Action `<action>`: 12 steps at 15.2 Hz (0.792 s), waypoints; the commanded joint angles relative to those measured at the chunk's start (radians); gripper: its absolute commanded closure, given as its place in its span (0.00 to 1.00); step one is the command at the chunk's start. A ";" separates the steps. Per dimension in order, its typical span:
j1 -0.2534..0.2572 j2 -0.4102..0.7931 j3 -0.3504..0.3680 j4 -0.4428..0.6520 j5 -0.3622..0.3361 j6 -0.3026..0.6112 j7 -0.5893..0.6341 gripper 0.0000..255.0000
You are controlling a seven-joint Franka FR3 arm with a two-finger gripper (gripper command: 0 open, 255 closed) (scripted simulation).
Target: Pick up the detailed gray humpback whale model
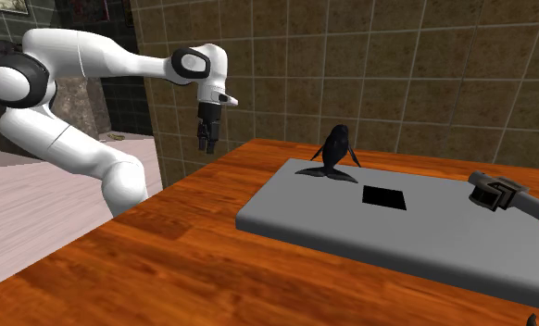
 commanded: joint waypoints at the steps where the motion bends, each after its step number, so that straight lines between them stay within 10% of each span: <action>1: 0.000 0.000 0.000 0.000 0.000 0.000 0.000 0.00; 12: -0.022 0.178 -0.256 0.171 -0.130 0.179 -0.370 0.00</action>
